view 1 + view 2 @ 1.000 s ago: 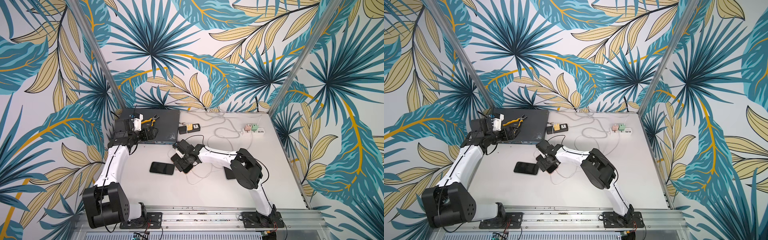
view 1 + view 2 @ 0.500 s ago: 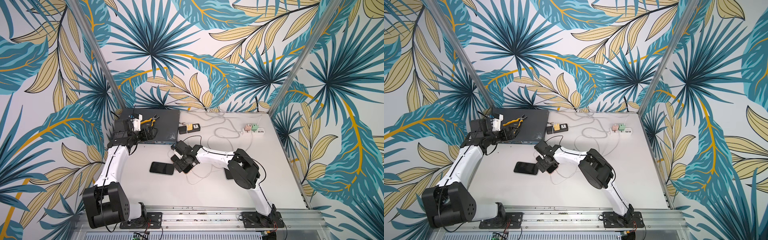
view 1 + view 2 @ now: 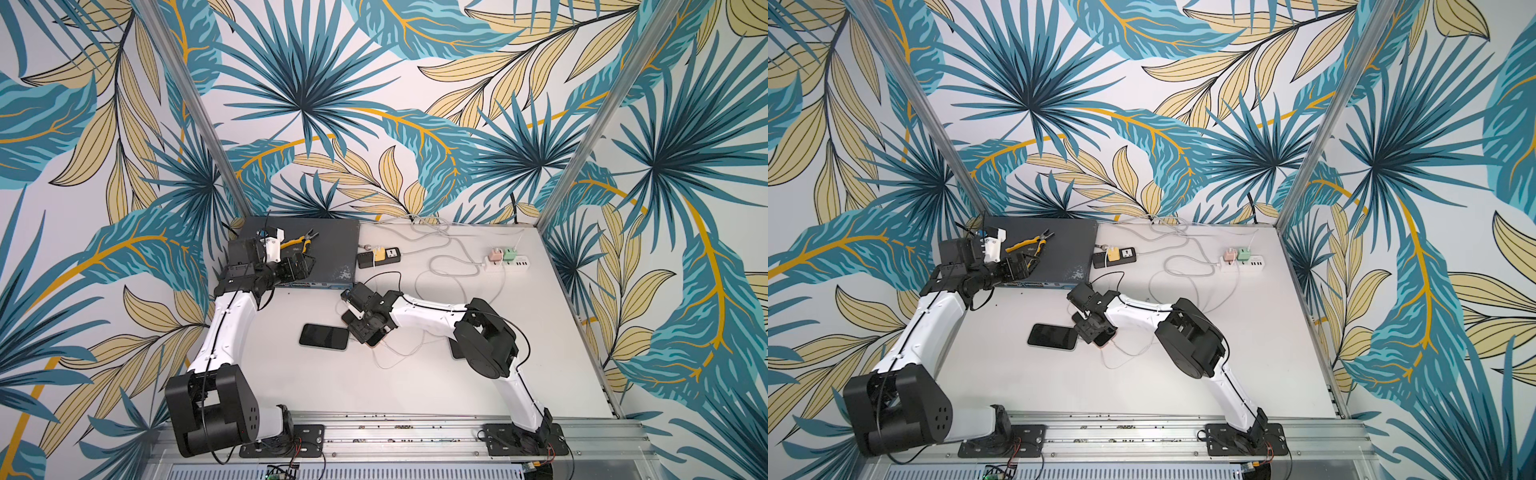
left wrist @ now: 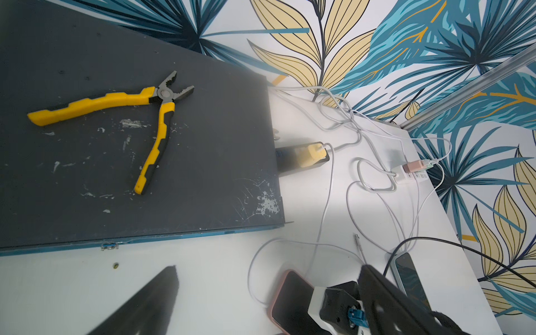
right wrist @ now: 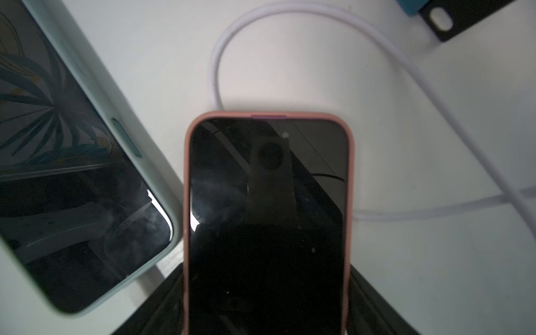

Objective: Unplug the charging cable from the phone
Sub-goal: Pick up the phone at the center of the board.

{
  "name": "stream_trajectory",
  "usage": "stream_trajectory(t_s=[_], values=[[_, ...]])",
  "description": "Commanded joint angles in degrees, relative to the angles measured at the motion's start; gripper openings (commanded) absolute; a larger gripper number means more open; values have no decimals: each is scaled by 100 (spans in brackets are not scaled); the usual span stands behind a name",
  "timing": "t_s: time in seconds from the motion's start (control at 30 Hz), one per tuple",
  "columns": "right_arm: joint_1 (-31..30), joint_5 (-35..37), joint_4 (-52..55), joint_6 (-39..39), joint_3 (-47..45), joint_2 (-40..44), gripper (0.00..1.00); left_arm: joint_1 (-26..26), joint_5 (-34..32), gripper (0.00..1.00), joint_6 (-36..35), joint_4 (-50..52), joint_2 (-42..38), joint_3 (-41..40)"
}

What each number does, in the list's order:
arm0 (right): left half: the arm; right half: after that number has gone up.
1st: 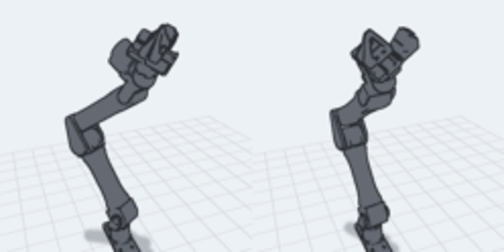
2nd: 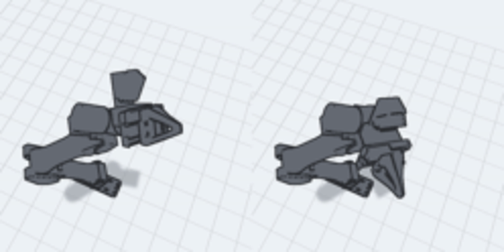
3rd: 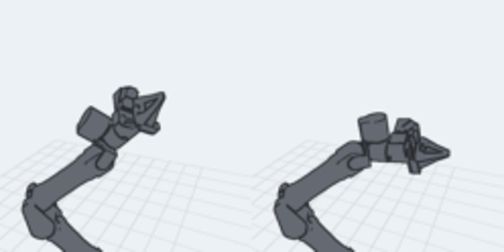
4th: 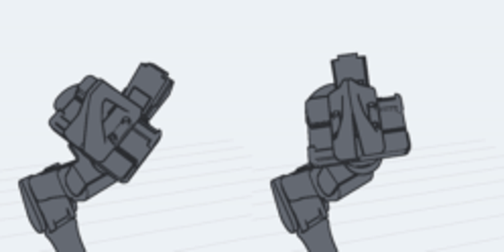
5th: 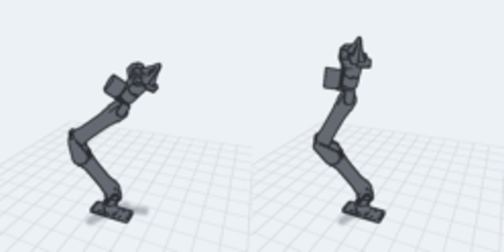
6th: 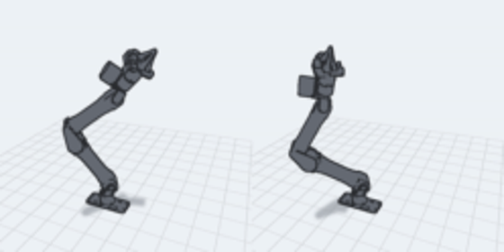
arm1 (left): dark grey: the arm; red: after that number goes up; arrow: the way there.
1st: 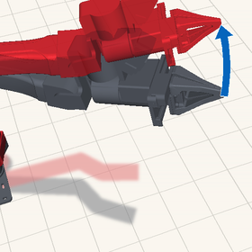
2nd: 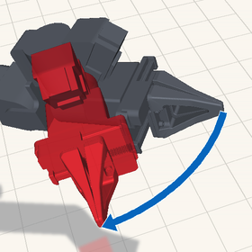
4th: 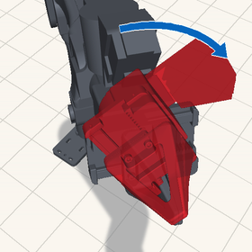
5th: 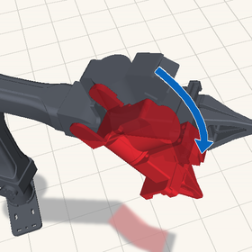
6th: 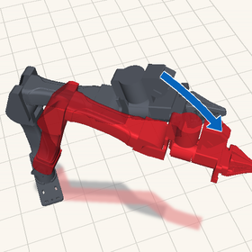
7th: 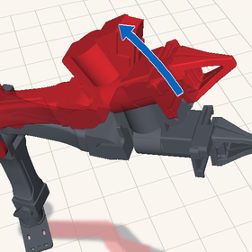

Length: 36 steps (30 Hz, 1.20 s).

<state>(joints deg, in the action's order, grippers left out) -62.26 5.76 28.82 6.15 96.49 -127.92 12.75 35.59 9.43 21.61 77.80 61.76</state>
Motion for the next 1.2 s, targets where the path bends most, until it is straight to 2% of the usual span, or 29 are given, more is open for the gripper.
stream_trajectory(t_s=[0.0,0.17,0.4,0.6,0.83,1.03,1.17], values=[[-20,238,178,-137,72,-19,72,52,148,100,-127,-146,-55,-50],[63,252,60,-124,23,250,66,56,306,100,-196,-173,-63,-45],[397,-436,-773,168,-582,994,61,52,569,100,-207,-271,-72,-28],[834,-1502,-1937,636,-1388,1748,60,39,1033,100,-120,-424,-40,-27],[1347,-3071,-4013,1429,-2660,2600,60,-269,1615,100,-326,-407,-78,-15],[1592,-3972,-5748,2061,-3515,3106,60,-670,1977,100,-668,-245,-118,36],[1602,-4284,-6234,2211,-3724,3250,59,-805,2348,100,-673,-209,-81,89]])
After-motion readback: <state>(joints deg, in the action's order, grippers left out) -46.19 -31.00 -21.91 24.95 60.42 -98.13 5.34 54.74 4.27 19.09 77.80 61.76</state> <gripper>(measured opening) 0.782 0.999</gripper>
